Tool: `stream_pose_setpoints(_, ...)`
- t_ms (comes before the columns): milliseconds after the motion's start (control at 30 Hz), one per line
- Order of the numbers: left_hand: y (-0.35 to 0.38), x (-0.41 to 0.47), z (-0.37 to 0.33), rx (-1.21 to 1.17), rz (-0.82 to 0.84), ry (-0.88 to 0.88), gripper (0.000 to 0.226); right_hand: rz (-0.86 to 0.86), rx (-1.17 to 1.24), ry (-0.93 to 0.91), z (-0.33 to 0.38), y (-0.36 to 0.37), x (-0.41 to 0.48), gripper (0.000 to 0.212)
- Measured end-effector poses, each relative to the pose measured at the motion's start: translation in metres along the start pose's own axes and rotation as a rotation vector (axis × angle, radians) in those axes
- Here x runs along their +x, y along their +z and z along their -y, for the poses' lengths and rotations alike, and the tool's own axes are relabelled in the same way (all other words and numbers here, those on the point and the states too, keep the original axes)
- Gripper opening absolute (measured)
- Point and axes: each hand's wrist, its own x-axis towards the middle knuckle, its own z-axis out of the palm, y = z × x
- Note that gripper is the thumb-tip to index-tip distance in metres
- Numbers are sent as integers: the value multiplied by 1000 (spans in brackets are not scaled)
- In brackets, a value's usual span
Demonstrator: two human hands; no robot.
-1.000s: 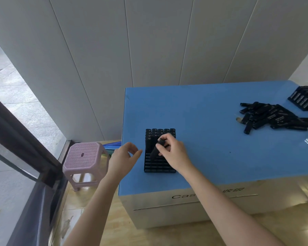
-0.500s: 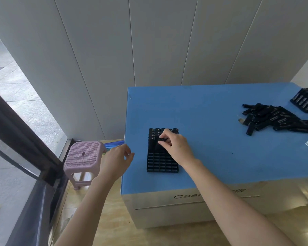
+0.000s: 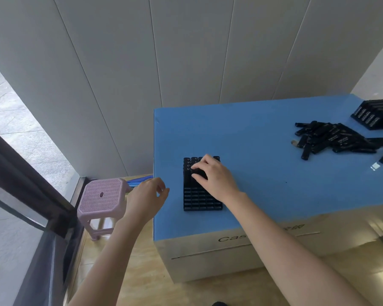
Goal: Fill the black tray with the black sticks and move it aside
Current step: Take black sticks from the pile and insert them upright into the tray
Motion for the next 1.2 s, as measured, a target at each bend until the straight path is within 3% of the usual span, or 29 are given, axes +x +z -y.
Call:
stream_pose_setpoints(133,3,-1,-15,-25,11,71,20,-101,72,95,-4,-2,-28,26)
stream_pose_setpoints(333,18,4,-68,-56,58,196,19,-71,108,222,-40,-30,-66,23)
stream_pose_setpoints(567,71,5,-189,-120,90,273,15,-85,72,358,-140,-103,-126,26)
stream_pose_setpoints(867,177,-36,-364,-209,151,279,17,-181,59,527,-295,-206,-231,14)
stream_pose_setpoints(1200,224,-23,-466,-186,205,265,18,-157,101,562,-393,-256,-258,18)
